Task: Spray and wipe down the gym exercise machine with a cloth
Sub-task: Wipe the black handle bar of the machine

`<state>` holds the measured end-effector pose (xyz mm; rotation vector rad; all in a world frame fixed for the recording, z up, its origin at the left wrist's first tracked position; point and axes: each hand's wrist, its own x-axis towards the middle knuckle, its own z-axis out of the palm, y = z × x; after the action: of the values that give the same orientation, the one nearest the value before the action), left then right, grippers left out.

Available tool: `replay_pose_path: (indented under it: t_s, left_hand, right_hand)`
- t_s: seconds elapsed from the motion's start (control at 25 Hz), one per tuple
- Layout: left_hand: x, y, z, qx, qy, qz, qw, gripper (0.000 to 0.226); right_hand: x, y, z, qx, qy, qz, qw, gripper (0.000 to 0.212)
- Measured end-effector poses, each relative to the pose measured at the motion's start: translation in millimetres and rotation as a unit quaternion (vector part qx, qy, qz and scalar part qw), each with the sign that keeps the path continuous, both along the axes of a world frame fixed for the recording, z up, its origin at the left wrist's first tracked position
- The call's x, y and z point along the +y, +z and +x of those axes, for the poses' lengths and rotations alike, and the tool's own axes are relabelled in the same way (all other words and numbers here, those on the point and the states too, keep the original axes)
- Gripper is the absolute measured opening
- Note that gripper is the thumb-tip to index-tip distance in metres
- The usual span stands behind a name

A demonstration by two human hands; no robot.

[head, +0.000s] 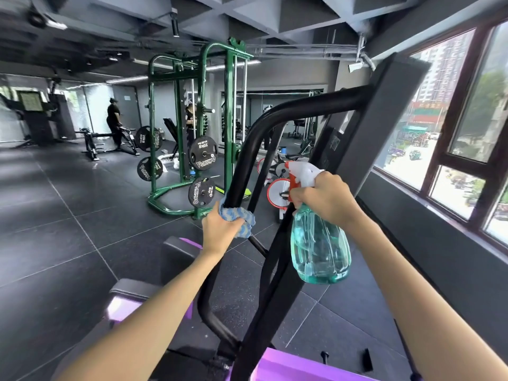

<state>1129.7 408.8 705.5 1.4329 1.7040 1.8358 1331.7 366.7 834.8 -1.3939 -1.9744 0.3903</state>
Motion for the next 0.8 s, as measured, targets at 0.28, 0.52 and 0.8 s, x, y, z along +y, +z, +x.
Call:
replay_pose_path:
  t_s: [0.28,0.52,0.8]
  left_hand:
    - [-6,39,-5,0.036,-0.075,-0.042,0.996,0.035]
    - [7,103,14,0.077,-0.045,0.034,0.995,0.029]
    - [12,94,12,0.074,-0.039,0.048,0.995,0.035]
  right_hand:
    - [3,-1,-1,-0.020,-0.030,-0.014,0.999,0.022]
    - [1,2,-5,-0.027,-0.049,-0.012,0.998,0.031]
    - [4,1,-5,-0.034,-0.063,-0.031,0.997,0.025]
